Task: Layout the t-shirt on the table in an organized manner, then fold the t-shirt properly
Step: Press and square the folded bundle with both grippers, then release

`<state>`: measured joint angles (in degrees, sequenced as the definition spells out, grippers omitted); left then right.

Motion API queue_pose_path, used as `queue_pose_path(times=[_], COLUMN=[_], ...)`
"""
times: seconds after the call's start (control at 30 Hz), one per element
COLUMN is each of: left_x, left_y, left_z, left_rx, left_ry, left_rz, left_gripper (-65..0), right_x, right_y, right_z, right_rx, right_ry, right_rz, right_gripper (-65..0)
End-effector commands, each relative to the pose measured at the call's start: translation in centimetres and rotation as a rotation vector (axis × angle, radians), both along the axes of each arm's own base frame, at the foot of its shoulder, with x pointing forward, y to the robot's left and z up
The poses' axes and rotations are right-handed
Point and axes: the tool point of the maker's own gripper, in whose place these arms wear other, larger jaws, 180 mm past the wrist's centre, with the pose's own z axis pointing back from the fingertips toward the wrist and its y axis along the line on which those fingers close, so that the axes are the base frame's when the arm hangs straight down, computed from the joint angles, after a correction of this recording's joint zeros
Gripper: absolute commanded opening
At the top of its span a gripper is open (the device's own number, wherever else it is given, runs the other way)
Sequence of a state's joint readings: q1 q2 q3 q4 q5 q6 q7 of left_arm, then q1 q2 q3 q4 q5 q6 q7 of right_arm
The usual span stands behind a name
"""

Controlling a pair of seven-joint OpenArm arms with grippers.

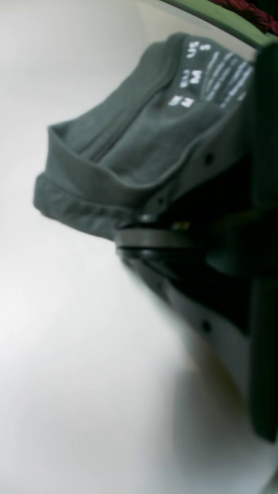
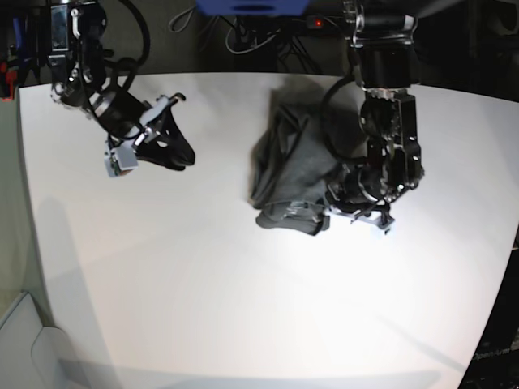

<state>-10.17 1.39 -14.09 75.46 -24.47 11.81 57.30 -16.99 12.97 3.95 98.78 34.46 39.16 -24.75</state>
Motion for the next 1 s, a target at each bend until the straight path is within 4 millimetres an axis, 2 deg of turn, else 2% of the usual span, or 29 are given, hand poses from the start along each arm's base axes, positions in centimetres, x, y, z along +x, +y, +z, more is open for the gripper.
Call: queue_pose_path(times=[0.0,0.1,0.3,0.37,0.47,0.57,0.67,0.73,0.83,0.97], left_x=[1.3,1.3,-0.2,-1.6,-4.6,-7.5,-11.2,-13.1,-15.5,-17.6], left_y=[1.0,2.6,5.7,6.6,9.8,14.0,18.7,20.7,22.7,23.4], left_z=[1.9,3.3,6.0,5.9,6.1,6.8,7.5,8.0,8.5,8.3], left_rx=[0.008,-0.001,-0.012,-0.008,0.046,0.129,0.243,0.299,0.362,0.332], left_ry=[-0.057,-0.076,-0.099,-0.077,-0.061,-0.056,-0.028,-0.01,0.015,0.029], left_rz=[0.016,0.052,0.114,0.123,0.171,0.24,0.3,0.322,0.345,0.372], left_gripper=[-64.7,-64.7,-64.7,-64.7,-64.7,-64.7,-64.7,-64.7,-64.7,-64.7], right_x=[0.5,0.2,-2.1,-3.3,-4.8,-4.4,-3.4,-2.7,-1.9,-1.3], right_y=[0.9,2.5,8.3,10.5,13.8,15.9,18.0,19.3,21.6,23.7], right_z=[2.0,2.9,5.3,6.0,7.0,7.2,6.9,6.7,6.4,5.3], right_rx=[0.046,0.064,0.127,0.156,0.213,0.257,0.293,0.31,0.332,0.351], right_ry=[-0.067,-0.086,-0.128,-0.135,-0.144,-0.14,-0.124,-0.115,-0.096,-0.046], right_rz=[0.014,0.054,0.221,0.285,0.375,0.398,0.421,0.437,0.473,0.492], right_gripper=[-53.7,-53.7,-53.7,-53.7,-53.7,-53.7,-53.7,-53.7,-53.7,-53.7])
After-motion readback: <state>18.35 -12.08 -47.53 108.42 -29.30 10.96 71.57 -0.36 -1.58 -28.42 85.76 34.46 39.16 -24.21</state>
